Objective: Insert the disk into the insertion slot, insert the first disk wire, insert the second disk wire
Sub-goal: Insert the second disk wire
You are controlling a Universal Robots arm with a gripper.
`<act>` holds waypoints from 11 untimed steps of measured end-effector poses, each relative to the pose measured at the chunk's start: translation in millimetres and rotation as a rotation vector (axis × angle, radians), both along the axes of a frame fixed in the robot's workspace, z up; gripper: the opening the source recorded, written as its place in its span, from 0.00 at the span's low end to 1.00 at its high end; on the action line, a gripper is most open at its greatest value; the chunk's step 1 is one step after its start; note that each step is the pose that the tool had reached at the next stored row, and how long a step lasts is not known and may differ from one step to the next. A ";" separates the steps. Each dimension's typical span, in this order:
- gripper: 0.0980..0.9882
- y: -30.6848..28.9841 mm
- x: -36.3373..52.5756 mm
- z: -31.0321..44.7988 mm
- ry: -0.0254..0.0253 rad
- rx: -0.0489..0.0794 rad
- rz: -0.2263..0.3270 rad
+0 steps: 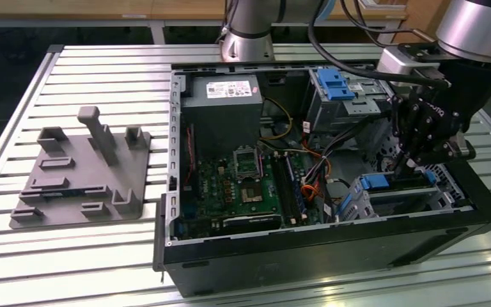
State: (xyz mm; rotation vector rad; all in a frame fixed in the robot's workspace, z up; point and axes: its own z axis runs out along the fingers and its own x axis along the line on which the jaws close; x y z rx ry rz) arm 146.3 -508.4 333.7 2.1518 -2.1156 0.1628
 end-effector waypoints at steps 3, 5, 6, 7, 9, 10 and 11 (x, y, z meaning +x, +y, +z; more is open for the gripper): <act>0.05 0.0 0.0 -1.0 0.0005 0.000 0.000; 0.05 0.0 0.0 -1.2 0.0007 0.000 0.000; 0.05 0.0 0.0 -1.3 0.0006 0.000 0.000; 0.05 0.0 0.0 -1.3 0.0006 0.000 0.000; 0.05 0.2 0.0 -1.4 0.0007 0.000 0.000; 0.05 0.4 0.0 -1.3 0.0007 0.000 0.000; 0.05 0.6 0.0 -1.3 0.0006 0.000 0.000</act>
